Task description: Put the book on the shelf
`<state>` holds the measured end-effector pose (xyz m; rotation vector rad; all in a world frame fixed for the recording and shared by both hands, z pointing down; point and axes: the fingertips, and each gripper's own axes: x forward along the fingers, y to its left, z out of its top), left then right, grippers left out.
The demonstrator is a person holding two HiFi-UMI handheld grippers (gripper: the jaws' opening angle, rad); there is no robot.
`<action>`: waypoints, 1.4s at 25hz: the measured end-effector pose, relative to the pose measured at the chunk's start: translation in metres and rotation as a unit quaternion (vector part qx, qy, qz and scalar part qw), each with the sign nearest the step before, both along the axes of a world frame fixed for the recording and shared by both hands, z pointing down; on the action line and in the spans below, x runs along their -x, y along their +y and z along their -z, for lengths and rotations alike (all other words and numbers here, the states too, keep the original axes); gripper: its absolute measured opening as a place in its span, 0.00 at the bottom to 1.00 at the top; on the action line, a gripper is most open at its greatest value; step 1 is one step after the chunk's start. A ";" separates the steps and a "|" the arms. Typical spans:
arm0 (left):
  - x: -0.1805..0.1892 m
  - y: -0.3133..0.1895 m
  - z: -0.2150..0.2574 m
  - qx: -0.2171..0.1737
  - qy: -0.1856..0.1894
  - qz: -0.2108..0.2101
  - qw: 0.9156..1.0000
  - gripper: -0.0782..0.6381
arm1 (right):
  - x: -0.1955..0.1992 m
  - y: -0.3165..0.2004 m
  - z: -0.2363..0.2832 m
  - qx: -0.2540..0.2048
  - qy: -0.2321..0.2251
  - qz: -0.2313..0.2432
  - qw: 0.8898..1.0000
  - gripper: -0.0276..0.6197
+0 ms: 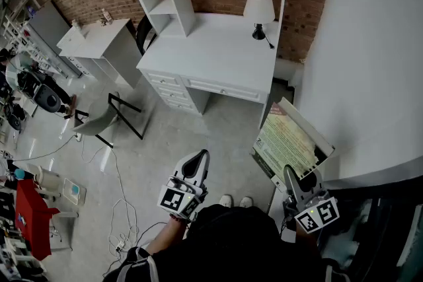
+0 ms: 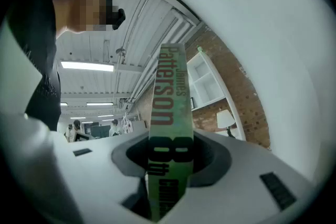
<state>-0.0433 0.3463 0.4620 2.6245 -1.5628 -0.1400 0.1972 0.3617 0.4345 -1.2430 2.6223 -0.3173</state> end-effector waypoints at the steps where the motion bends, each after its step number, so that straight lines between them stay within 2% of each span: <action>1: -0.002 0.001 0.000 0.000 0.000 0.000 1.000 0.13 | -0.003 0.001 0.001 0.000 -0.004 -0.002 1.000 0.29; 8: -0.025 0.004 0.004 -0.005 -0.002 0.002 1.000 0.13 | -0.024 -0.001 0.001 -0.006 -0.023 0.004 1.000 0.29; 14: -0.032 0.010 0.001 -0.009 -0.008 0.002 1.000 0.13 | -0.026 0.001 -0.008 -0.002 -0.024 0.010 1.000 0.29; 27: -0.018 -0.016 -0.002 -0.014 -0.002 0.007 1.000 0.13 | -0.014 -0.026 -0.011 0.005 -0.017 0.010 1.000 0.29; 32: -0.010 -0.042 -0.001 -0.010 0.009 0.007 1.000 0.13 | -0.005 -0.054 -0.008 0.017 -0.025 0.013 0.999 0.29; 35: -0.003 -0.062 -0.014 -0.002 0.001 0.004 1.000 0.13 | -0.001 -0.075 -0.011 0.025 -0.025 0.006 0.999 0.29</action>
